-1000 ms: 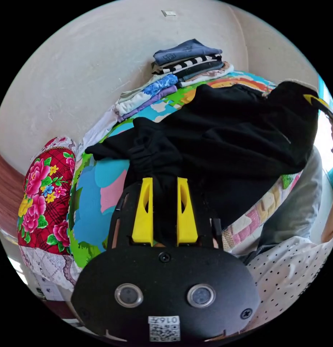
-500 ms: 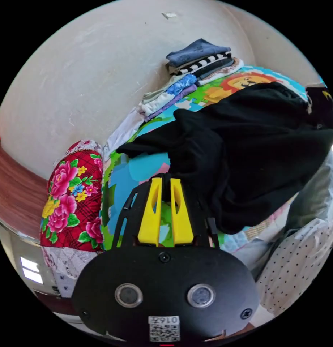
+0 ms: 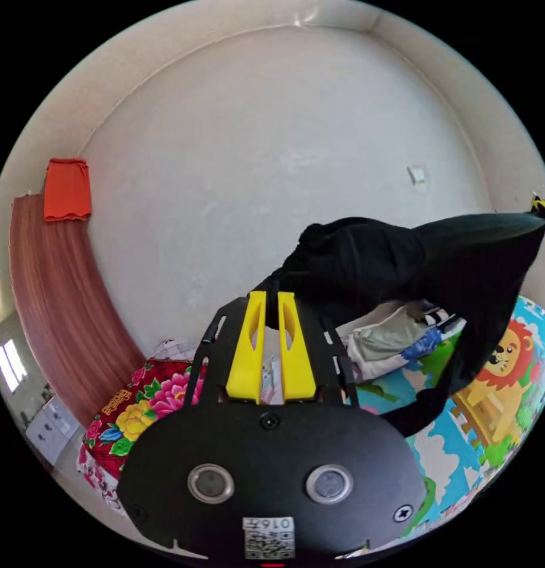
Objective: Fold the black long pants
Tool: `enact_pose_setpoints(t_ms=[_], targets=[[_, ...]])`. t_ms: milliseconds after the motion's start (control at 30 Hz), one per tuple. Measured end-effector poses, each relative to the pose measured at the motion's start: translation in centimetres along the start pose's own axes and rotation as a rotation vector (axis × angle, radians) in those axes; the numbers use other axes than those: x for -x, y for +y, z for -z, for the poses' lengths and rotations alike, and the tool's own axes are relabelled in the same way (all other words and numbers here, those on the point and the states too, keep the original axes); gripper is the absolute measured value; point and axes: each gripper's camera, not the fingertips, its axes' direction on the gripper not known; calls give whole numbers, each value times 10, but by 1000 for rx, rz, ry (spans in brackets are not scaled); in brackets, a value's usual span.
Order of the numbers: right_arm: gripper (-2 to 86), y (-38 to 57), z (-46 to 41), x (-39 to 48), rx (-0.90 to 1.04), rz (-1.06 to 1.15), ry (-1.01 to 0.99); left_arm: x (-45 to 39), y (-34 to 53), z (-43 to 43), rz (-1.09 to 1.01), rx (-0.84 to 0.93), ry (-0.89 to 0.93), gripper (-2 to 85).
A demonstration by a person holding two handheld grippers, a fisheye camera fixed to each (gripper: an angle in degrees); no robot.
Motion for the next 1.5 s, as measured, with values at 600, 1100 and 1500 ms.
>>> enact_pose_setpoints(t_ms=[600,1100,1500], targets=[[78,299,-71,-14,713,224,-173,-9,354,-80,27,475,760,52],[84,244,-15,13,574,-123,267,-5,397,-104,133,544,725,92],[80,211,9,300,581,459,-312,-41,392,-124,27,301,1247,20]])
